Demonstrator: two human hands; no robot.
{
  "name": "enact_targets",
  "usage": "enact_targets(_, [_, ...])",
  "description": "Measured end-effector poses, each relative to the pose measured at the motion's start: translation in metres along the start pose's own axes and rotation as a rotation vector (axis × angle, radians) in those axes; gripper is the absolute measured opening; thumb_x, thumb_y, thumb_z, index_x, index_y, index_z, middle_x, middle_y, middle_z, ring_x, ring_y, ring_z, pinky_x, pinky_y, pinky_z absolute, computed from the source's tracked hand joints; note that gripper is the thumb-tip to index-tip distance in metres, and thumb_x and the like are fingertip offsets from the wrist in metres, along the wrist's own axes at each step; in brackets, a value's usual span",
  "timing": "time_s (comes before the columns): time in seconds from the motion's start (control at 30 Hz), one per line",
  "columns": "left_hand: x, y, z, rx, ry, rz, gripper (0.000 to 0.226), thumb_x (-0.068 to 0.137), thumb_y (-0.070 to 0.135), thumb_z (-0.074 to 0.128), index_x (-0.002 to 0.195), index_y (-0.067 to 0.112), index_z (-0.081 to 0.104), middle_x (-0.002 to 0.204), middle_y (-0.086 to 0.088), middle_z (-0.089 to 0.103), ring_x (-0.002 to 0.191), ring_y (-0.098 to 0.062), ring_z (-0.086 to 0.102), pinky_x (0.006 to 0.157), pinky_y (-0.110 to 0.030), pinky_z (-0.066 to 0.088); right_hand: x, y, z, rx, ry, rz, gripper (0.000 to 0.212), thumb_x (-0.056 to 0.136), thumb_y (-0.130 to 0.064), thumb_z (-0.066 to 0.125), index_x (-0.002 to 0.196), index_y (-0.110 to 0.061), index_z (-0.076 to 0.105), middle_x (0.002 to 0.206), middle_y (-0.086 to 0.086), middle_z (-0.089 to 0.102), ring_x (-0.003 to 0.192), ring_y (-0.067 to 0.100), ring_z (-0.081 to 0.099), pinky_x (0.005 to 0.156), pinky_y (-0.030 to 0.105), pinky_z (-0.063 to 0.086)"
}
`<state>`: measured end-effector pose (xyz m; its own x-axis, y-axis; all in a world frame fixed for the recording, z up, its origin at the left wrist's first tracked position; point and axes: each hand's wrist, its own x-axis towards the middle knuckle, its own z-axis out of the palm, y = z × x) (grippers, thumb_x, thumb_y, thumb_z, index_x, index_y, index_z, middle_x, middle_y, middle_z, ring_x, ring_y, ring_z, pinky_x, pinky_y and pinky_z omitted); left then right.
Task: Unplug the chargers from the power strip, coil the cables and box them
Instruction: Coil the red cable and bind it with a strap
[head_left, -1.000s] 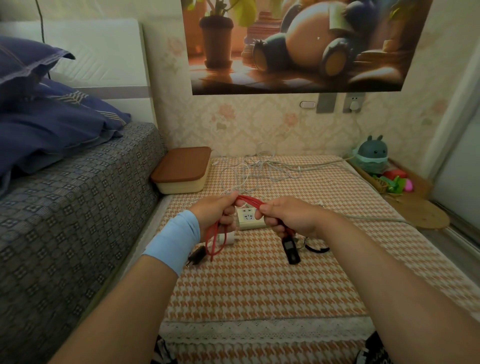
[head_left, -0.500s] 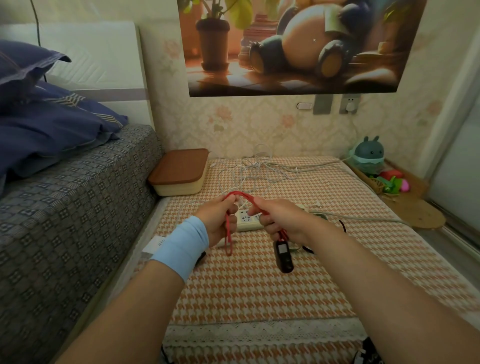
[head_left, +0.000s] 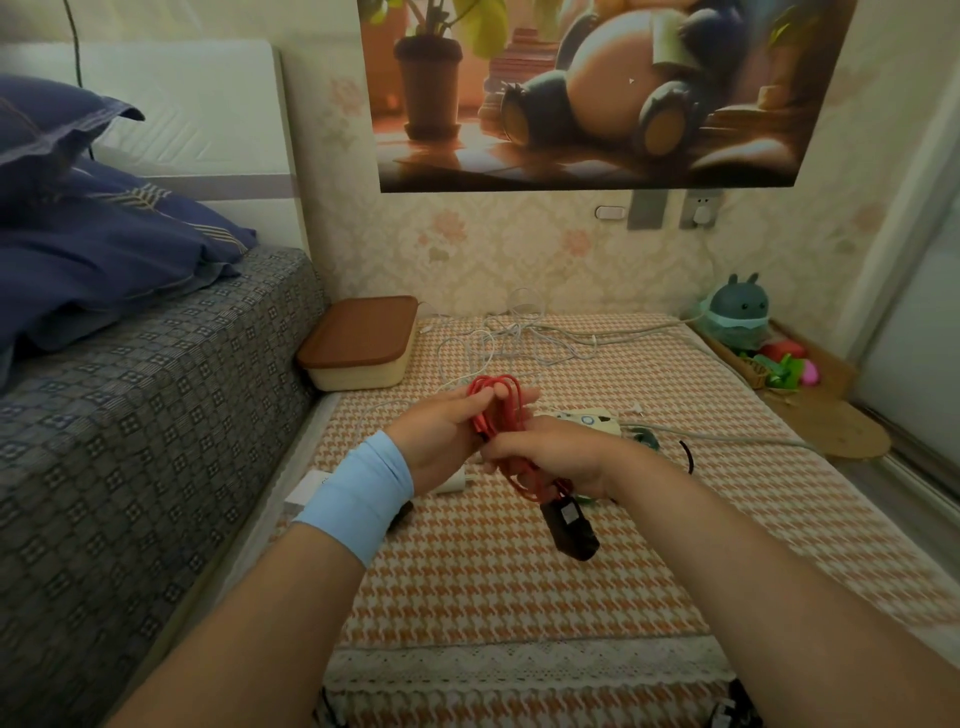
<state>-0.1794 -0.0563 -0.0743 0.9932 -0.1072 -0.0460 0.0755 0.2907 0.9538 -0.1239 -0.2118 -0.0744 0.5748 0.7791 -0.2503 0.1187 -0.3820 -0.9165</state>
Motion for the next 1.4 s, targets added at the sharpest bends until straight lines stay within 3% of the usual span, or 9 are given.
enact_targets(0.2, [0.001,0.003,0.002,-0.347,0.124,-0.027,0.029,0.102,0.015,0.032,0.09,0.004,0.056,0.097,-0.013,0.068,0.09,-0.028,0.066,0.082,-0.041,0.05,0.004,0.002,-0.001,0.022,-0.095,-0.013,0.029,0.107,-0.031,0.046,0.087,-0.012,0.057,0.094,0.003,0.074,0.083,0.019,0.061,0.08,0.027,0.048])
enact_targets(0.47, [0.009,-0.002,0.002,-0.594,0.142,0.025,0.021,0.094,0.016,0.031,0.075,0.013,0.041,0.069,-0.003,0.041,0.055,-0.016,0.032,0.08,-0.036,0.039,0.006,0.014,0.001,-0.012,-0.085,0.006,0.03,0.108,-0.034,0.043,0.098,-0.012,0.061,0.088,0.007,0.074,0.089,0.017,0.07,0.092,0.029,0.047])
enact_targets(0.63, [0.009,-0.007,0.001,-0.483,0.132,0.003,0.023,0.096,0.015,0.031,0.078,0.011,0.044,0.073,-0.006,0.048,0.058,-0.018,0.042,0.084,-0.039,0.046,0.008,0.029,0.009,0.188,-0.13,-0.042,0.03,0.109,-0.03,0.04,0.085,-0.014,0.05,0.065,0.0,0.051,0.063,0.02,0.053,0.079,0.035,0.046])
enact_targets(0.77, [0.016,-0.012,-0.016,0.022,0.302,-0.14,0.03,0.101,0.024,0.042,0.105,0.0,0.06,0.113,-0.019,0.068,0.092,-0.027,0.066,0.097,-0.044,0.048,0.012,0.043,0.008,0.417,-0.083,-0.04,0.028,0.11,-0.029,0.037,0.087,-0.015,0.046,0.066,-0.002,0.038,0.057,0.015,0.038,0.076,0.032,0.045])
enact_targets(0.87, [0.021,-0.026,-0.029,0.351,0.356,-0.373,0.054,0.096,0.052,0.048,0.121,0.006,0.058,0.115,-0.011,0.07,0.101,-0.023,0.067,0.098,-0.043,0.046,0.016,0.052,0.007,0.532,-0.072,-0.02,0.026,0.109,-0.029,0.038,0.089,-0.016,0.045,0.066,-0.003,0.037,0.056,0.013,0.037,0.078,0.034,0.041])
enact_targets(1.07, [0.029,-0.055,-0.029,0.177,0.123,-0.236,0.041,0.1,0.041,0.046,0.107,0.009,0.069,0.099,-0.016,0.059,0.084,-0.022,0.058,0.093,-0.038,0.048,0.024,0.056,0.018,0.69,-0.079,-0.012,0.013,0.109,-0.017,0.04,0.097,-0.015,0.047,0.07,-0.004,0.049,0.058,0.008,0.04,0.057,0.021,0.037])
enact_targets(1.2, [0.035,-0.06,-0.028,0.248,0.169,-0.178,0.035,0.102,0.028,0.045,0.081,0.01,0.067,0.107,-0.012,0.066,0.074,-0.017,0.056,0.068,-0.029,0.046,0.031,0.06,0.024,0.583,-0.1,0.074,0.015,0.108,-0.019,0.043,0.105,-0.01,0.055,0.086,0.002,0.062,0.073,0.013,0.06,0.07,0.025,0.052])
enact_targets(1.3, [0.036,-0.056,-0.032,0.283,0.274,-0.143,0.05,0.102,0.027,0.043,0.062,0.019,0.073,0.105,-0.009,0.07,0.09,-0.021,0.061,0.08,-0.036,0.05,0.032,0.061,0.015,0.473,-0.112,0.187,0.027,0.106,-0.023,0.049,0.125,-0.008,0.06,0.112,0.009,0.067,0.102,0.022,0.064,0.098,0.036,0.052])
enact_targets(1.4, [0.039,-0.049,-0.044,0.357,0.299,-0.146,0.049,0.102,0.027,0.042,0.064,0.012,0.068,0.083,-0.01,0.072,0.085,-0.033,0.064,0.09,-0.043,0.047,0.031,0.054,-0.01,0.146,0.074,0.201,0.039,0.103,-0.025,0.052,0.138,-0.01,0.054,0.122,0.007,0.066,0.107,0.023,0.068,0.099,0.039,0.055])
